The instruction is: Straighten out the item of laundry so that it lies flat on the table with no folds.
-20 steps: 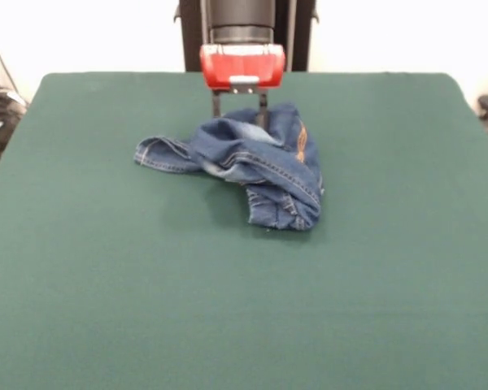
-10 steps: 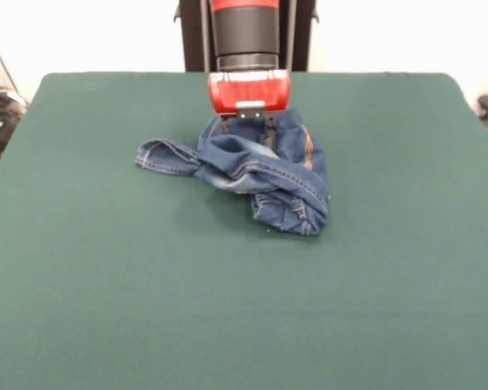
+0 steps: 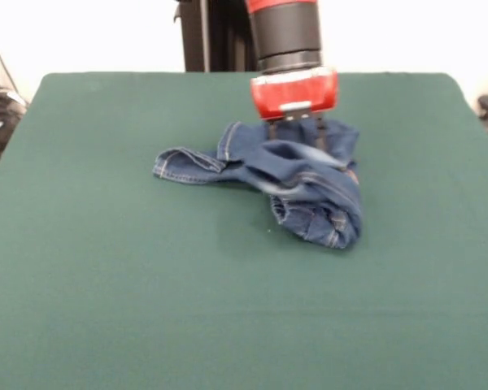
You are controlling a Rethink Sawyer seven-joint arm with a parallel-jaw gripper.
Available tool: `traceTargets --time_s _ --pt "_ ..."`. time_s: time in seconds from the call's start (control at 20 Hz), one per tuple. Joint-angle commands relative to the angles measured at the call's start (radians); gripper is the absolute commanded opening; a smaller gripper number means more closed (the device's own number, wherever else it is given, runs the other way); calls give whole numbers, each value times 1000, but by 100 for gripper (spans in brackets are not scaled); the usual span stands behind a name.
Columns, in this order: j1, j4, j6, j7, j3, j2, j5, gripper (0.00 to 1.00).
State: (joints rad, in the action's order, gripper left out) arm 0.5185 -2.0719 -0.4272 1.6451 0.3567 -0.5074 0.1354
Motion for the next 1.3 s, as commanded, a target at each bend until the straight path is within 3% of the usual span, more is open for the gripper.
traceTargets --time_s 0.05,0.25,0.8,0.9,1.1,1.3 --pt "-70 -68 191 350 256 -6 -143 100" --pt "-110 -88 202 363 243 -43 -204 100" --pt "-72 -87 196 386 334 30 -199 100" --pt "-96 -107 204 396 308 -17 -234 100" --pt "-202 -172 282 400 147 -217 -382 100" --pt "-313 -187 590 415 28 -419 -550 100"
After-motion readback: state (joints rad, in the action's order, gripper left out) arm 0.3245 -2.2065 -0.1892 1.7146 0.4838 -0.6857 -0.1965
